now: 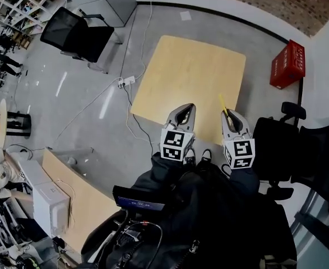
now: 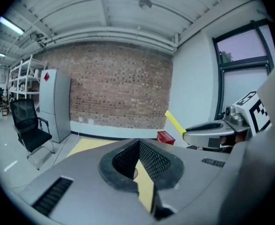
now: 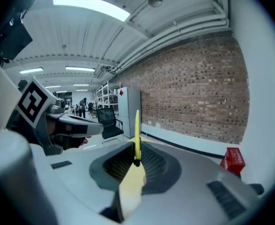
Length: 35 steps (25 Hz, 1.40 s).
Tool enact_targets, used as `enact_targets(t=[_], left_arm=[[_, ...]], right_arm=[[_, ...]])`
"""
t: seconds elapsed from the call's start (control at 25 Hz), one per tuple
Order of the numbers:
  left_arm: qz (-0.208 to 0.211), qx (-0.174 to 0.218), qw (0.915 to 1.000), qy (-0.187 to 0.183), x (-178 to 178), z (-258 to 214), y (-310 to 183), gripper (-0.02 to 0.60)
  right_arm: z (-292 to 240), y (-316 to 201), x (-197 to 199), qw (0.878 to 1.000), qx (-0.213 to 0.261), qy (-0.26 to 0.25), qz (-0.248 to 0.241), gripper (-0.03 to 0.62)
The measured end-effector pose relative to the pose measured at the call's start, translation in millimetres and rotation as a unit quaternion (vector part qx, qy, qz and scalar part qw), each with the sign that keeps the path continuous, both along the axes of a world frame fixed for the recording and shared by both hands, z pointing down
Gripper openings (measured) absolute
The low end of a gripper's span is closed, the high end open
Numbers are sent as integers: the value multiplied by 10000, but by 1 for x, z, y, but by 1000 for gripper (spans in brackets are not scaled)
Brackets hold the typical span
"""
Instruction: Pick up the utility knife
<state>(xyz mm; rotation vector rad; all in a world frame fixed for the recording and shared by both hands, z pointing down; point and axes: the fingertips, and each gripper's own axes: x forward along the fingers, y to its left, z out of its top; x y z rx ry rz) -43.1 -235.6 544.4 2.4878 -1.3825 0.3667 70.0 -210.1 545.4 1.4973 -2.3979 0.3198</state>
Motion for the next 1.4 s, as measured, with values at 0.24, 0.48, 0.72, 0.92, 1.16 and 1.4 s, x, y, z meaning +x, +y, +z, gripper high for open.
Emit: enact_targets(t=[0.24,0.48,0.72,0.92,1.16,1.4], left_arm=[[-77,421,9990,163,-3,-45,-3,0],[-7,676,9976,163,-1,-65,-16,0],[-24,935,9954,201,-7,-87,-24,0],[-3,1186,9927,234,-6,-103,-27,0],[-60,1566,9871,334,-11,-134,-30,0],[-34,1838,9825,304,-11,-151,-31,0]], right_arm=[[-56,0,7,9985,476,-244,123,54],[-79,-12,9,9966,683,-452,123,54],[-106,-21,7,9934,1003,-544,138,54],[-125,-24,10,9897,1288,-607,159,54],[-158,-25,5,9841,1668,-611,76,54],[-174,-26,3,9793,1926,-613,69,52]])
